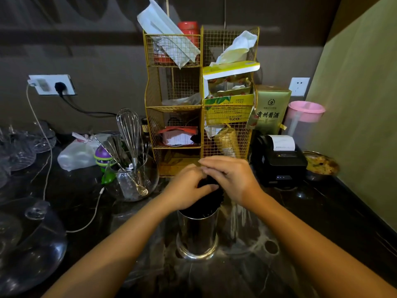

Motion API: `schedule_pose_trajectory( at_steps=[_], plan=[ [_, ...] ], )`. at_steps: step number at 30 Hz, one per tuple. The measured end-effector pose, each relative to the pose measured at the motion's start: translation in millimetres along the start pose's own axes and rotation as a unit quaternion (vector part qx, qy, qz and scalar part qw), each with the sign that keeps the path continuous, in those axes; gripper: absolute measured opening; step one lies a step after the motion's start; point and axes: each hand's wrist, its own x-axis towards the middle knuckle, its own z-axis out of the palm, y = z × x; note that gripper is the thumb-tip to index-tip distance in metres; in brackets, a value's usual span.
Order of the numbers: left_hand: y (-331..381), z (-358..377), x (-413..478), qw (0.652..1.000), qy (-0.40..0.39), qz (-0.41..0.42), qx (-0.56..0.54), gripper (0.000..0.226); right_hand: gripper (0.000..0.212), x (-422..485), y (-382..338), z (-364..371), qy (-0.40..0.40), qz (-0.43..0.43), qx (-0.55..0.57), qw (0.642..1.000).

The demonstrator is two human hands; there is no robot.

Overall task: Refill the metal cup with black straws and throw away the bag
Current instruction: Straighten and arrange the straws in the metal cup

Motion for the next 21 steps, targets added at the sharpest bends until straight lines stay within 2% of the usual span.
schedule_pose_trajectory(
  at_steps=[4,8,12,15,18,19,21],
  plan=[
    [-4,10,-7,0.997,0.024,-0.014,0.073,0.029,0.025,-14,7,11,-0.032,0.007,0.0,0.999],
    [-13,16,-14,0.992,0.031,-0.013,0.125,0.063,0.034,-25,15,19,-0.098,0.062,-0.009,0.993],
    [-20,19,-20,0.991,0.006,-0.02,0.131,0.075,0.042,-30,18,30,-0.149,0.097,-0.035,0.983],
    [-22,20,-22,0.991,-0.038,-0.036,0.122,0.075,0.058,-32,15,27,-0.237,0.12,-0.083,0.96],
    [-22,19,-22,0.987,-0.077,-0.055,0.132,0.061,0.091,-36,12,27,-0.263,0.14,-0.108,0.948],
    [-21,18,-22,0.986,-0.084,-0.059,0.132,0.058,0.094,-38,11,27,-0.266,0.147,-0.112,0.946],
    [-19,16,-21,0.985,-0.093,-0.062,0.133,0.058,0.086,-39,11,26,-0.28,0.162,-0.118,0.939]
  ],
)
